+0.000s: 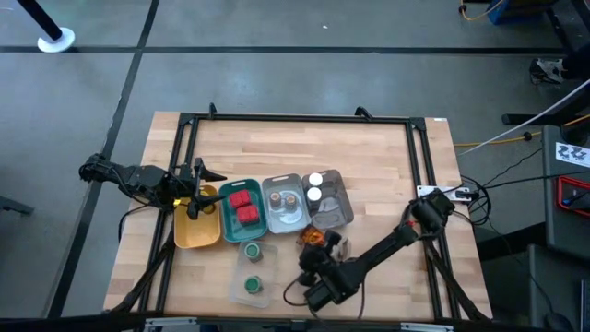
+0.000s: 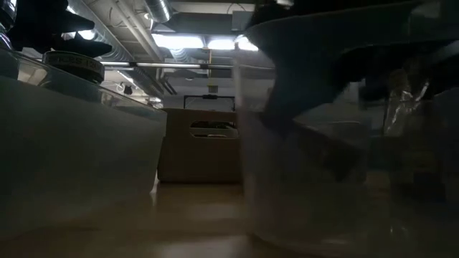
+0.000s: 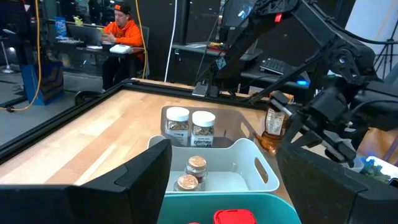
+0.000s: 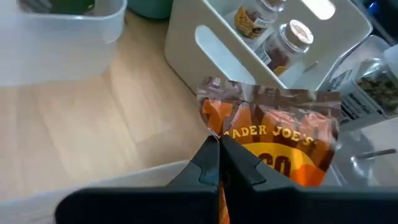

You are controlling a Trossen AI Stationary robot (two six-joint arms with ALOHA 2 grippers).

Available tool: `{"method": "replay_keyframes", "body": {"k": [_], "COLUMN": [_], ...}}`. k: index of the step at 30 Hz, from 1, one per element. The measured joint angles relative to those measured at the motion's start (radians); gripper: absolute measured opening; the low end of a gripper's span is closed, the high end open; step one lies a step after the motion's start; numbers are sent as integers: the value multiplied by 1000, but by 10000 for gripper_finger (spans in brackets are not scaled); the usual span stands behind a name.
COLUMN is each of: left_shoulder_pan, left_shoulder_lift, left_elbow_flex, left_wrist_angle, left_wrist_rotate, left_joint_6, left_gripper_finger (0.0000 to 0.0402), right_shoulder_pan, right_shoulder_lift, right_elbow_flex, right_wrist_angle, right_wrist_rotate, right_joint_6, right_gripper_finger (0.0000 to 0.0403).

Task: Sort spices by type
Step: Put the orange seasoning pack into the right transparent bin, then return to Home Position

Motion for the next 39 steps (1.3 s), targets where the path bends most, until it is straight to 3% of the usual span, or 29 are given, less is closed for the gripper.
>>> {"method": "replay_keyframes", "body": {"k": [15, 27, 31, 39], "left_shoulder_pan": [0, 0, 0, 0], "left_shoulder_lift": [0, 0, 0, 0], "left_elbow_flex": [0, 0, 0, 0], "left_wrist_angle": [0, 0, 0, 0], "left_wrist_rotate": [0, 0, 0, 0], "left_joint_6": [0, 0, 0, 0], "left_gripper_finger": [274, 274, 274, 274], "right_shoulder_pan": [-15, -14, -15, -13], "right_shoulder_lift": [-2, 2, 2, 3], "right_elbow_flex": [3, 70, 102, 266], "right_wrist_angle": [10, 6, -9, -200], "right_wrist_rotate": [-45, -120, -156, -93], "right_joint_6": [-11, -144, -166, -196], "right_gripper_finger": [11, 136, 148, 149]}}
